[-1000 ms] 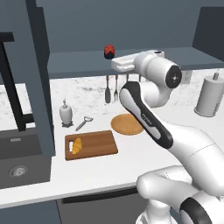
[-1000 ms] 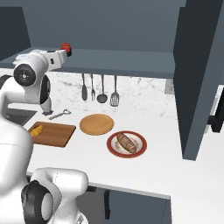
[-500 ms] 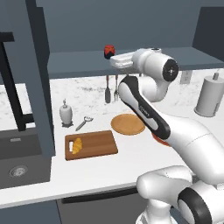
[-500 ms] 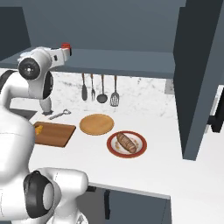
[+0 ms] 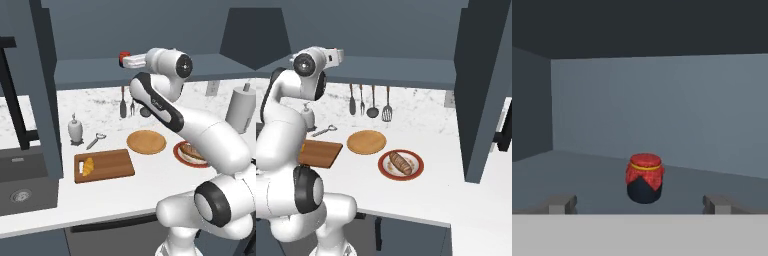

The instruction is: From the different types of pastries on the counter, select a croissant and place it on the cutting board. Then retrieve a jar of jam from the cabinet and place it alongside the croissant on the cutting board.

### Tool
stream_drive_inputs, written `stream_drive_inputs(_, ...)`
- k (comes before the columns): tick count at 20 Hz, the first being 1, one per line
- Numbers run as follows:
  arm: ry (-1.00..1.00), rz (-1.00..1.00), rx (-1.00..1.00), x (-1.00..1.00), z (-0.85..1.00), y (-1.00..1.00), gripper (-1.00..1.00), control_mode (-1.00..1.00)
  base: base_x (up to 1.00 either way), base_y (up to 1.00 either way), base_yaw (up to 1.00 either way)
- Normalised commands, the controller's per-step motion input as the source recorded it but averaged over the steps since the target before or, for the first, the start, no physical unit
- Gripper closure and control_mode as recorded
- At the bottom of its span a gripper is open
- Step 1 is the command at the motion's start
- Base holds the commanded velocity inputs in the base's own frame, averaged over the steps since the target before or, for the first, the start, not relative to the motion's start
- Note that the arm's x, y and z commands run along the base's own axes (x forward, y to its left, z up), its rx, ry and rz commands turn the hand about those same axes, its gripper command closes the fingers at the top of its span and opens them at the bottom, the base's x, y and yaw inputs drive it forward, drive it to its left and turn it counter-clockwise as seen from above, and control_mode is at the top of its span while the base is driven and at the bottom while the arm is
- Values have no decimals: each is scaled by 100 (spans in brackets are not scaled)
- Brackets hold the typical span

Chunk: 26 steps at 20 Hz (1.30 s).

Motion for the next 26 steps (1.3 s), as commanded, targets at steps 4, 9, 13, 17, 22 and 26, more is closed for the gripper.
stream_drive_inputs(4, 7, 0, 0, 70, -2, 15, -100, -100, 0, 0, 0)
stream_drive_inputs(9, 12, 0, 0, 61, -21, 15, -100, -100, 0, 0, 0)
stream_drive_inputs(13, 9, 0, 0, 49, -20, 12, -100, -100, 0, 0, 0)
stream_drive_inputs(17, 8, 0, 0, 39, -7, 22, -100, -100, 0, 0, 0)
stream_drive_inputs(22, 11, 0, 0, 34, -14, 18, -100, -100, 0, 0, 0)
stream_drive_inputs(26, 5, 0, 0, 27, -17, 4, 100, -100, 0, 0, 0)
